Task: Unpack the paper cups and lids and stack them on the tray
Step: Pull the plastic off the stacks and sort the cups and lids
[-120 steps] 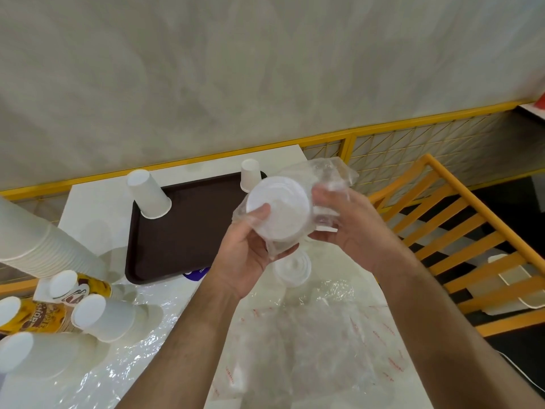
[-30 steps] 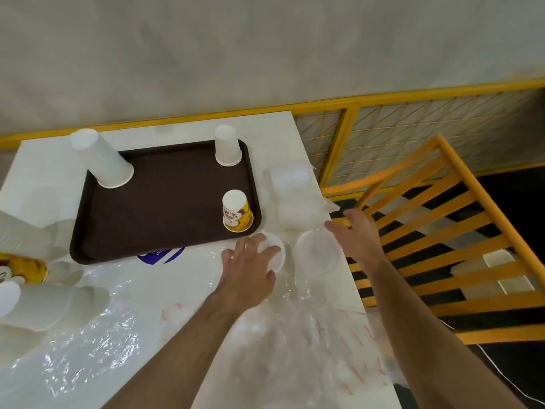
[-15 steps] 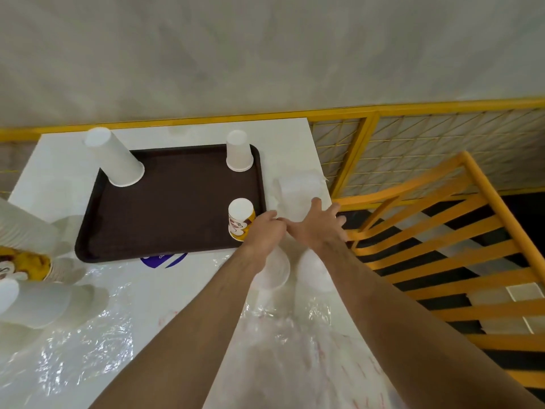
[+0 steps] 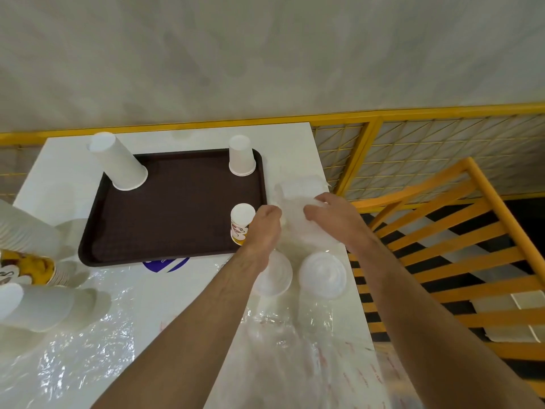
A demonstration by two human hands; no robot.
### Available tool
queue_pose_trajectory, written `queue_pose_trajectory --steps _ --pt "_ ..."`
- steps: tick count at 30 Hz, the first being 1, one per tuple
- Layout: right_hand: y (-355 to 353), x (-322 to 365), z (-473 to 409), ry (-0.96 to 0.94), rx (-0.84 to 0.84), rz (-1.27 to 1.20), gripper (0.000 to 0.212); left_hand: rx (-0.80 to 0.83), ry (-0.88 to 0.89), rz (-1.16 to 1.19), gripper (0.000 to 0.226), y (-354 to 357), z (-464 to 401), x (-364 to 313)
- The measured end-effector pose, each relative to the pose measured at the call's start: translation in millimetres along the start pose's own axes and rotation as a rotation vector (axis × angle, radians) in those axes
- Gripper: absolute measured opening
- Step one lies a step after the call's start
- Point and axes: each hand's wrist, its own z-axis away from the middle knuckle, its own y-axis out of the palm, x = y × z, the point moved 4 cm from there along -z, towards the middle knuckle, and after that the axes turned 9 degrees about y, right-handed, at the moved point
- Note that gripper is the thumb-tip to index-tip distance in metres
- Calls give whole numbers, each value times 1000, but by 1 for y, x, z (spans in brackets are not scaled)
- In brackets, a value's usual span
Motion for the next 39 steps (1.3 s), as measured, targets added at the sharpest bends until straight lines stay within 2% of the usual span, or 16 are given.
queue_pose_trajectory --steps 2,3,6,10,13,15,18,22,24,26,29,32,35,37,39 --pt "-12 3 11 -7 100 -198 34 -8 -4 61 23 -2 6 -4" --pt "-17 4 17 -19 163 -277 28 3 4 84 31 -3 8 -6" --pt "-31 6 30 -38 309 -477 31 43 45 119 46 -9 19 -13" --pt "-43 11 39 -66 407 -730 44 123 118 27 40 -24 35 -28" --pt "-50 19 46 -104 414 -870 51 181 174 -68 18 -37 49 -41" --pt "-52 25 51 -132 396 -934 57 192 208 -26 6 -45 59 -48" --pt "-51 34 59 -173 338 -1019 53 120 320 74 13 -60 71 -64" --pt "-42 42 69 -151 303 -1123 49 -91 637 -87 22 -96 85 -89" --pt "-34 45 74 -111 307 -1135 49 -128 752 -155 28 -112 93 -99" --pt "-24 50 79 -69 312 -1162 50 -93 797 -123 31 -121 101 -107" --pt "-10 59 86 -16 294 -1282 42 -37 774 -17 32 -133 109 -111" --pt "4 69 92 -3 298 -1409 48 -5 679 -21 44 -145 110 -109" --pt "14 76 99 -10 292 -1481 56 82 429 84 36 -155 106 -105" --pt "19 81 103 -16 288 -1497 58 204 232 256 27 -160 103 -102" --pt "23 85 107 -21 296 -1494 57 337 104 297 25 -163 106 -103"
